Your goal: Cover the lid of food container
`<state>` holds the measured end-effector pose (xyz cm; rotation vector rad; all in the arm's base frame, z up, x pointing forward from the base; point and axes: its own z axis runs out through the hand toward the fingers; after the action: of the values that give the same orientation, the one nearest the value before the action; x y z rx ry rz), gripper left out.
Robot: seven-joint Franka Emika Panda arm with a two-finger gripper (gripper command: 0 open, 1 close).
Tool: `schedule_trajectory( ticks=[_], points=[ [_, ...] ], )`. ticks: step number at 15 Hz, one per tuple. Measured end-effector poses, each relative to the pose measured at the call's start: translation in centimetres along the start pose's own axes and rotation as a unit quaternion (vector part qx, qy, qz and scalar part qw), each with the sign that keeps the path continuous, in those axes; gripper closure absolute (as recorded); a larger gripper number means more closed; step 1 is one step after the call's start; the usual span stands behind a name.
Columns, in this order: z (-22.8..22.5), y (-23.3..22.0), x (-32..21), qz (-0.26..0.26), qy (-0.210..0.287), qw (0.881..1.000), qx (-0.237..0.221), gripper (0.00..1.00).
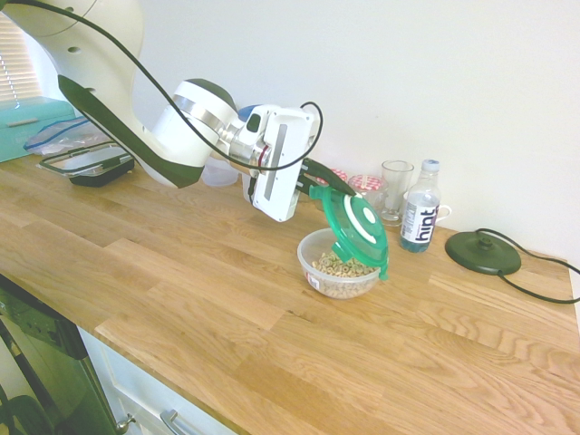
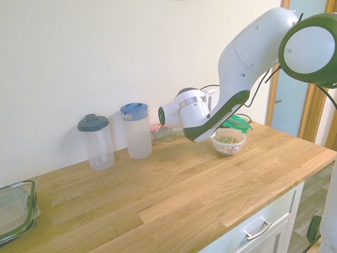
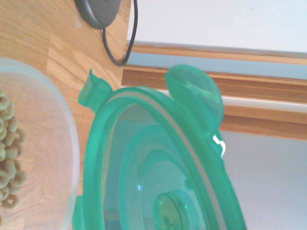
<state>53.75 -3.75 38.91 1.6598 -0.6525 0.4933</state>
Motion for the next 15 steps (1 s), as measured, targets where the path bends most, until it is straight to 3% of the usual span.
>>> schedule_trajectory(
  ticks=[10, 15],
  points=[
    [-1.2, -0.5, -1.2, -0.010, -0.001, 1.000, 0.011, 0.00],
    [-3.0, -0.2, -1.5, -0.009, -0.051, 0.996, 0.067, 0.00]
  ],
)
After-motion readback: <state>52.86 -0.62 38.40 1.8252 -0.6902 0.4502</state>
